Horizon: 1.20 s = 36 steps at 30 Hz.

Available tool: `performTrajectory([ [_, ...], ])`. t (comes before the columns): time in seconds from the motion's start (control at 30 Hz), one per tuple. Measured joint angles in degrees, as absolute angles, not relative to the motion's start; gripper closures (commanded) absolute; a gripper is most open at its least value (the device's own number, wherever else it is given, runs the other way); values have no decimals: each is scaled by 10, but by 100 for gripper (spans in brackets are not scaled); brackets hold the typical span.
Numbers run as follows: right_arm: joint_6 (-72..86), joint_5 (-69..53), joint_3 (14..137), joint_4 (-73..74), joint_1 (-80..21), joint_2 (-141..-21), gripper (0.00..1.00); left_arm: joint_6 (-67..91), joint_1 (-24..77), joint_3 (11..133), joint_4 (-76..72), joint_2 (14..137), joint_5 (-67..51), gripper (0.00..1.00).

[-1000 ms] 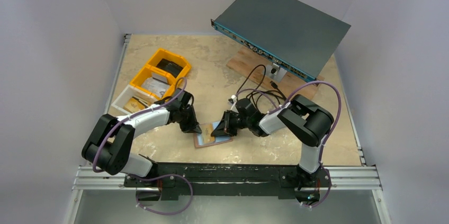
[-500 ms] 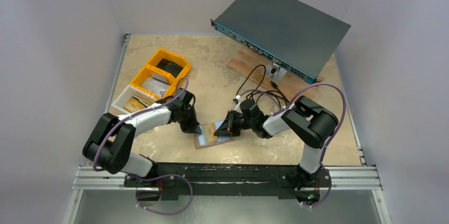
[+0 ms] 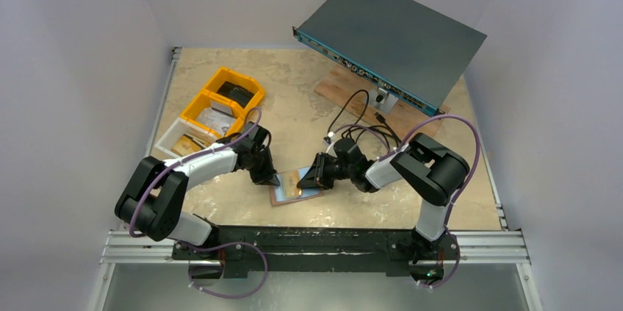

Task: Take the credit cards out of the card holder
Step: Remove the credit card from the card holder.

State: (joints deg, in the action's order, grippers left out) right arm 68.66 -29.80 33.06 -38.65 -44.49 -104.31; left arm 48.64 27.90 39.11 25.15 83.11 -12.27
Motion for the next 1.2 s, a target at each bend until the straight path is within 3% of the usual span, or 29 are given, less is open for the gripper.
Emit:
performTrajectory([
  [0.3, 700, -302, 331, -409, -445, -1056, 100, 486, 279, 391, 252, 832, -123, 100],
  [0.83, 695, -280, 314, -379, -439, -1029, 100, 484, 279, 395, 256, 835, -122, 100],
  [1.2, 689, -276, 308, -369, -435, -1020, 91, 484, 279, 396, 257, 835, -122, 100],
])
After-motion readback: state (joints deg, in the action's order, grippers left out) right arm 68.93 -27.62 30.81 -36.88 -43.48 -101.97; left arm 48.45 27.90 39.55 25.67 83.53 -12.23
